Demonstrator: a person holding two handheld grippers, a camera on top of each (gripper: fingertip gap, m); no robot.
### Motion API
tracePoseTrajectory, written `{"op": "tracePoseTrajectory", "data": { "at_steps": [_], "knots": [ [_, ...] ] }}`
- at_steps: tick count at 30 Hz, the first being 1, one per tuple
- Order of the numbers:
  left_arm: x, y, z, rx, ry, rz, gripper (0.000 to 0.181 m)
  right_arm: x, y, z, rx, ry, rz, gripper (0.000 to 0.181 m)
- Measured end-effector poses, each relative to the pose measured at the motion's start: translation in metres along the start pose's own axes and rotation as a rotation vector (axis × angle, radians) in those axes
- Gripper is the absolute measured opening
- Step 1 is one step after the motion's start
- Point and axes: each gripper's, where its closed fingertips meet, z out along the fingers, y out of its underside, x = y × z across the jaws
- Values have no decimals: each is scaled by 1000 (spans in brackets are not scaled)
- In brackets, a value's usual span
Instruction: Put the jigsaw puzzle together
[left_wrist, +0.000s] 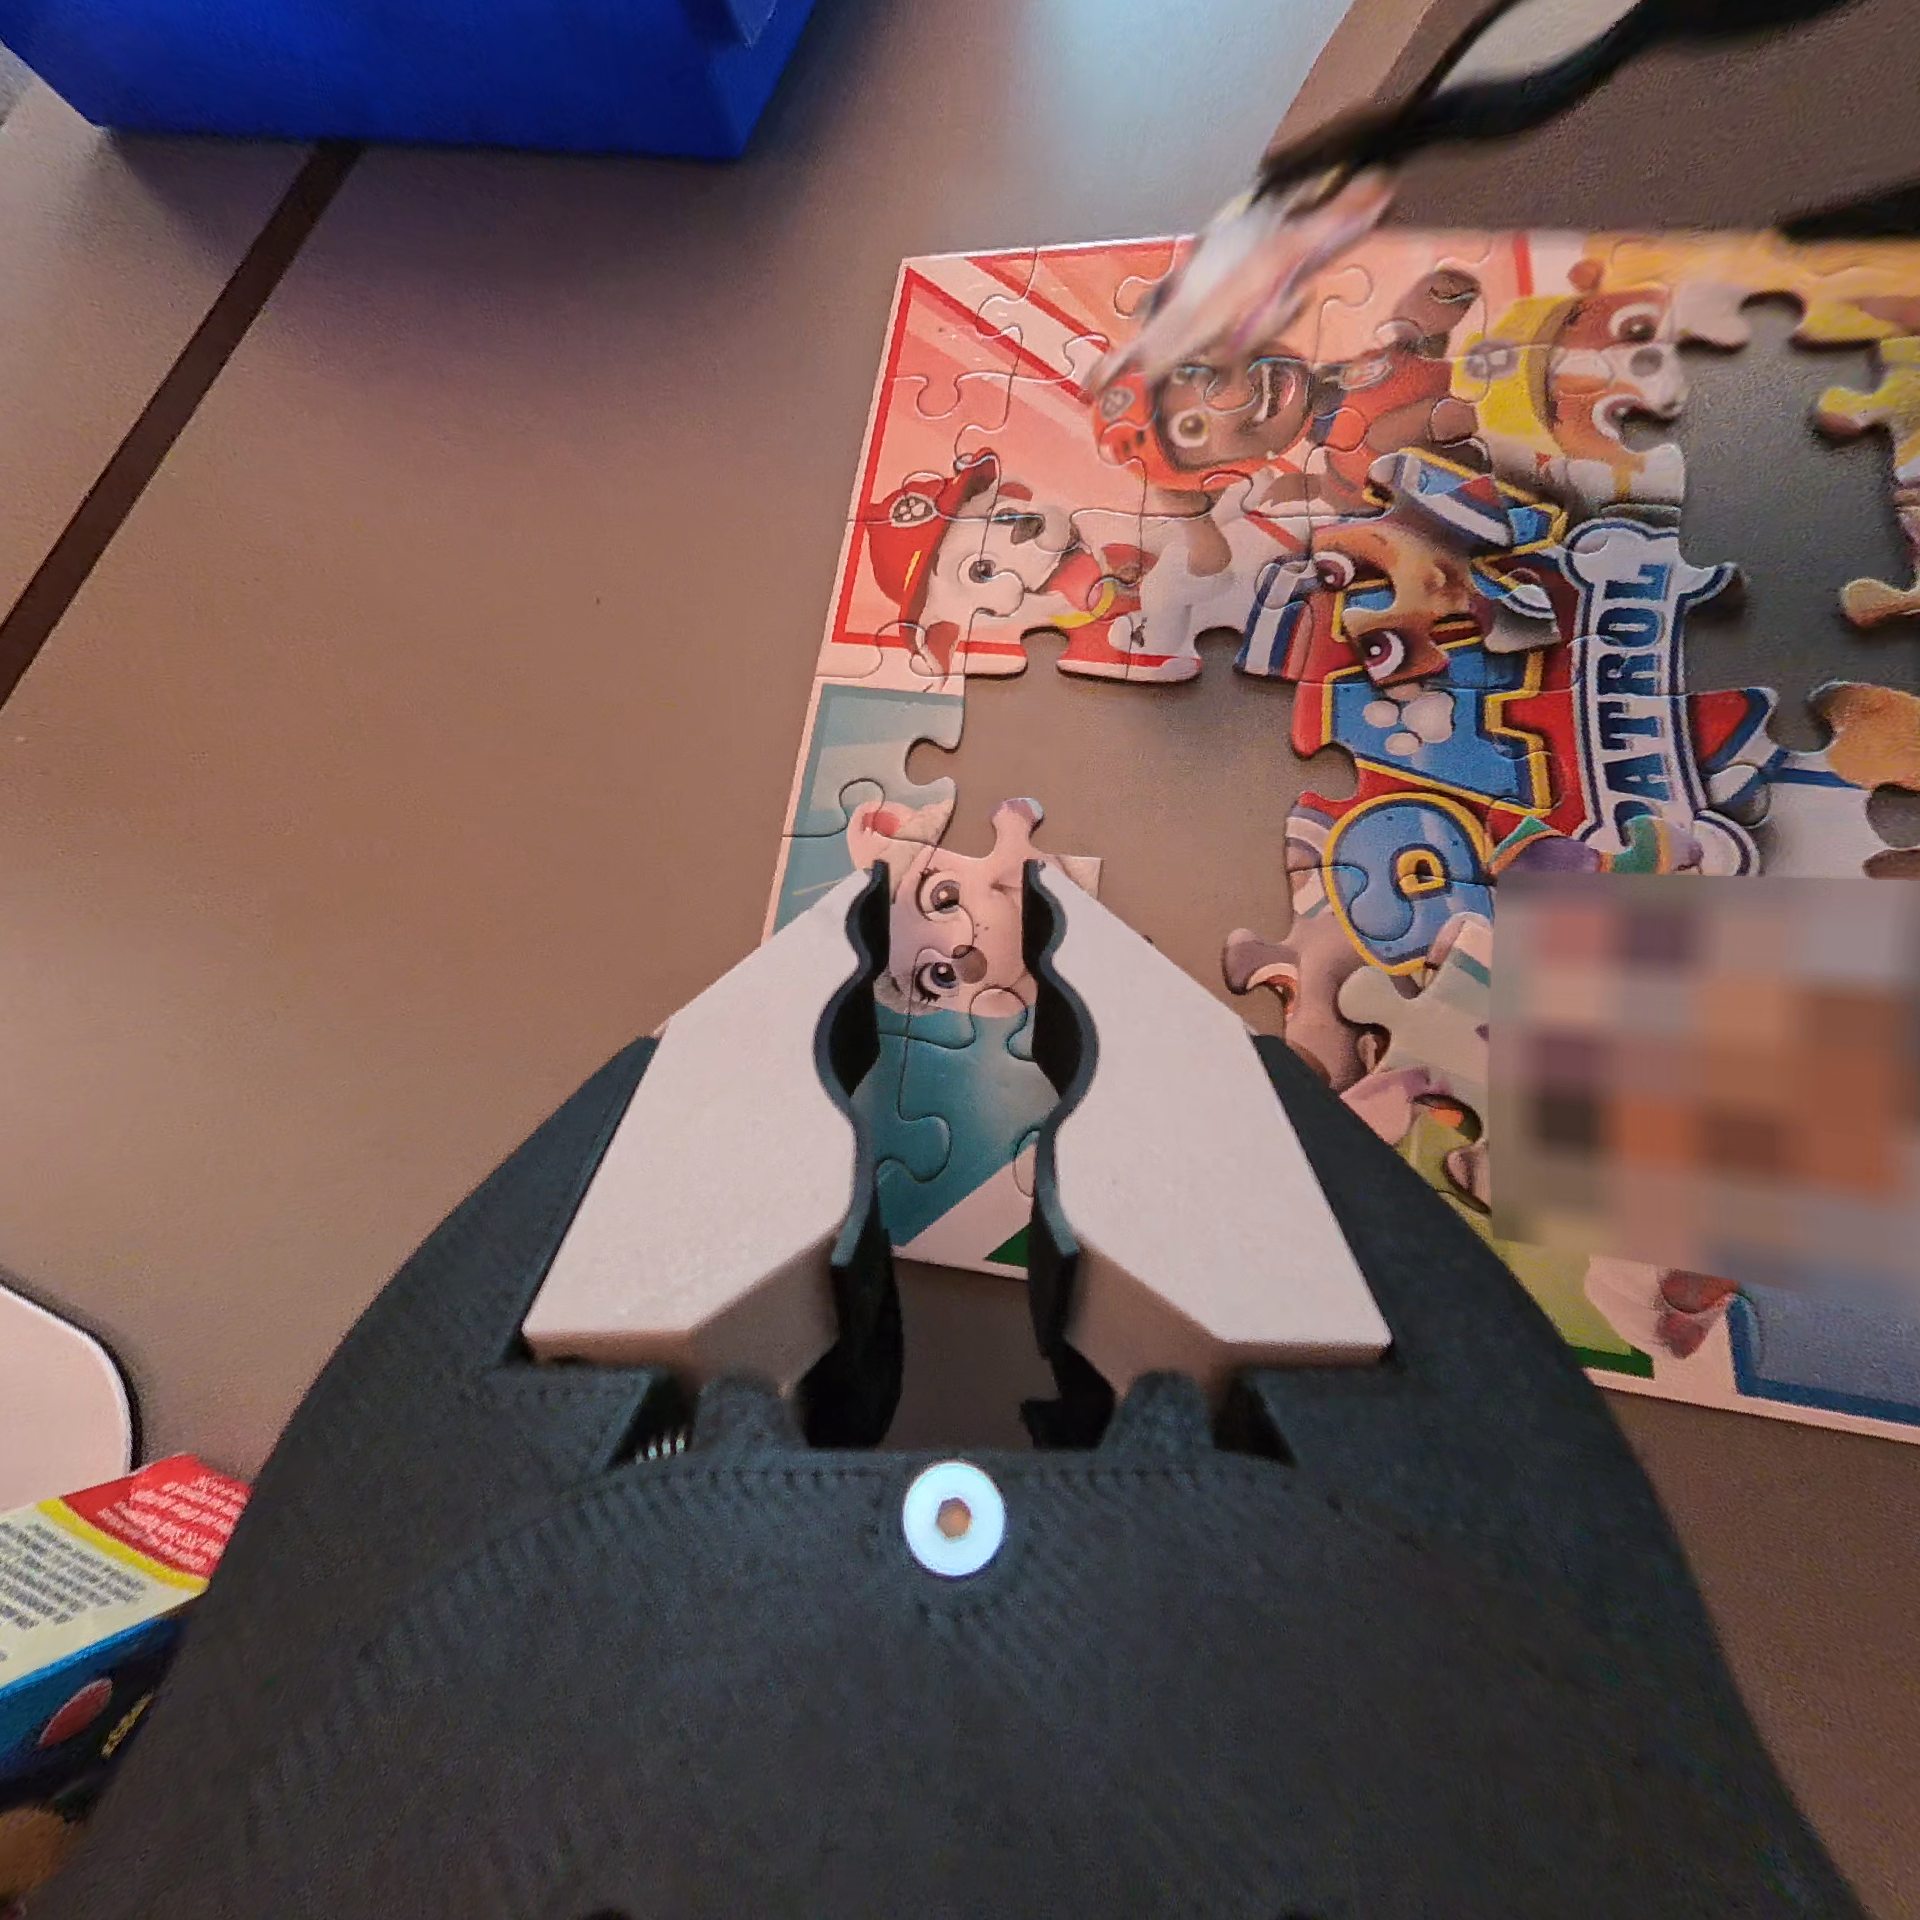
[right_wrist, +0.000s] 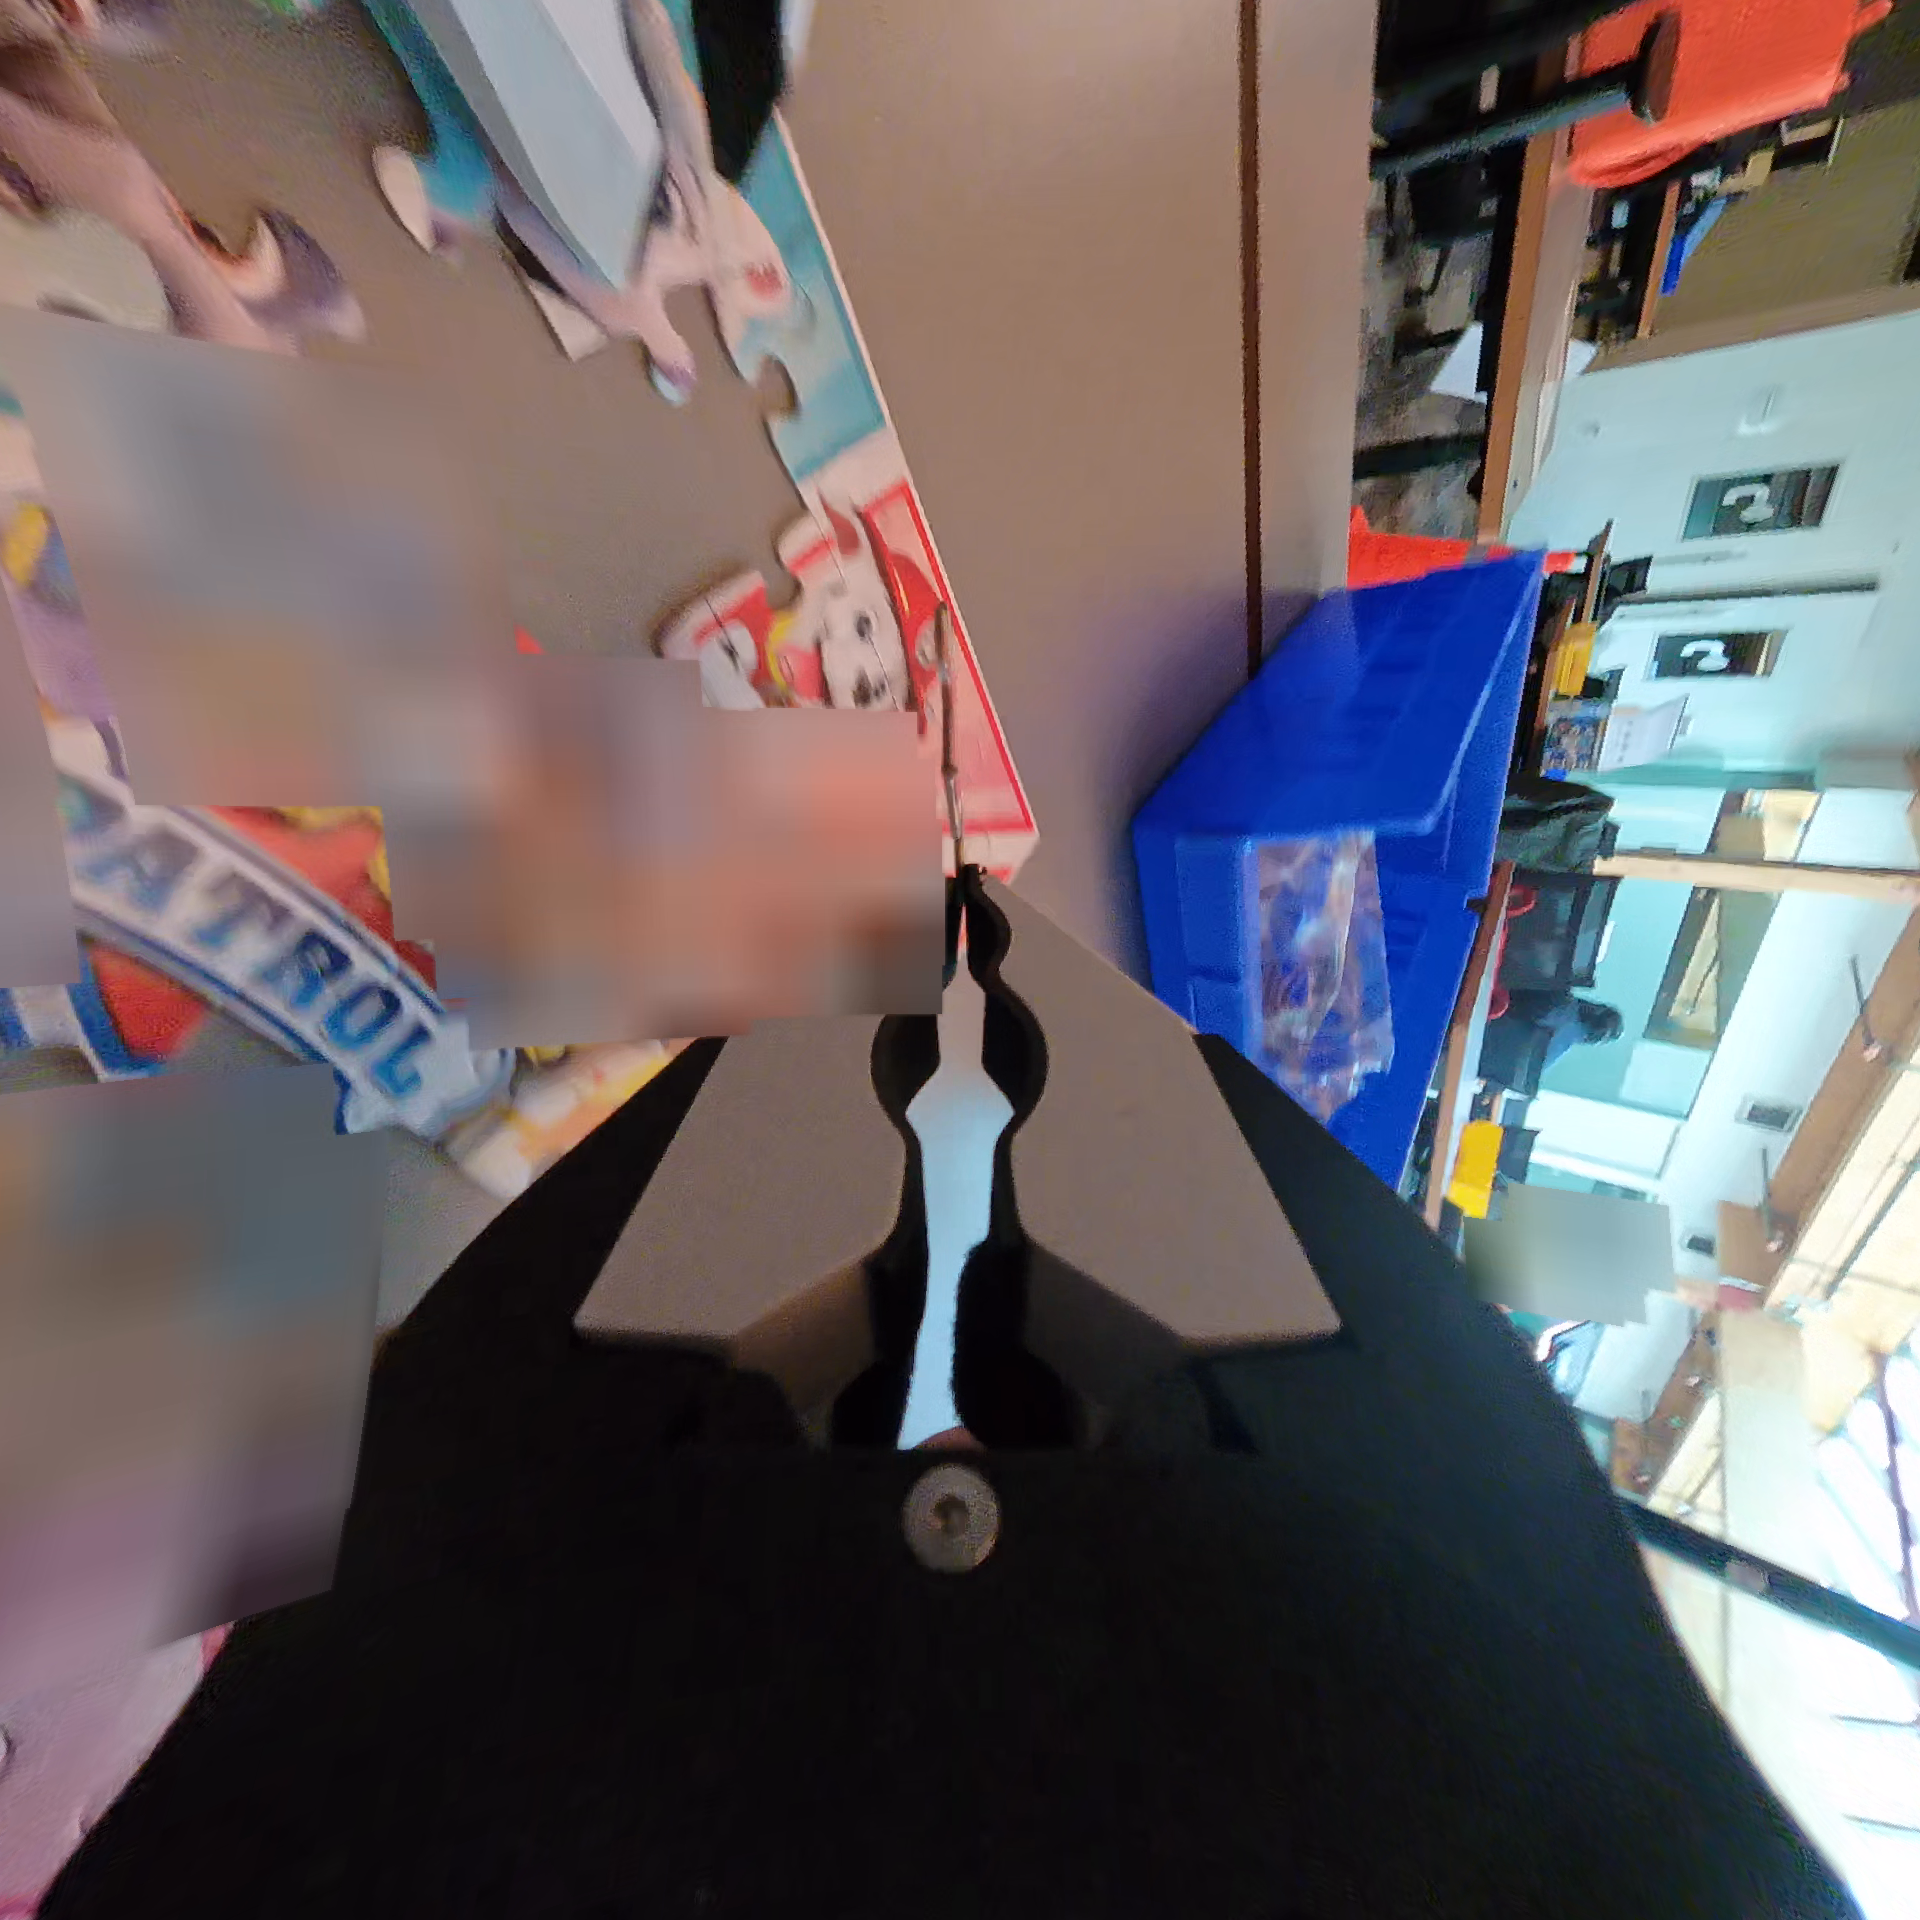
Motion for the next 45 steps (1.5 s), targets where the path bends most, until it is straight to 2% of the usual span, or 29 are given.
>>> {"op": "tracePoseTrajectory", "data": {
  "at_steps": [6,10,20,38,42,45],
  "knots": [
    [-6,3,-1,-6,-5,3,24,6,75,-30,-77,31,117,0],
    [-15,5,-2,-11,-32,-2,25,-3,94,-49,-101,48,76,0],
    [-13,4,0,-5,-32,-2,20,-67,96,-57,-222,-49,-85,0],
    [-12,1,4,2,-20,-7,18,-81,74,-59,-289,-157,-185,2],
    [-11,0,4,2,-18,-8,17,-75,76,-63,-286,-177,-155,21],
    [-11,0,5,1,-20,-8,18,-79,77,-65,-265,-222,-126,18]
  ]
}}
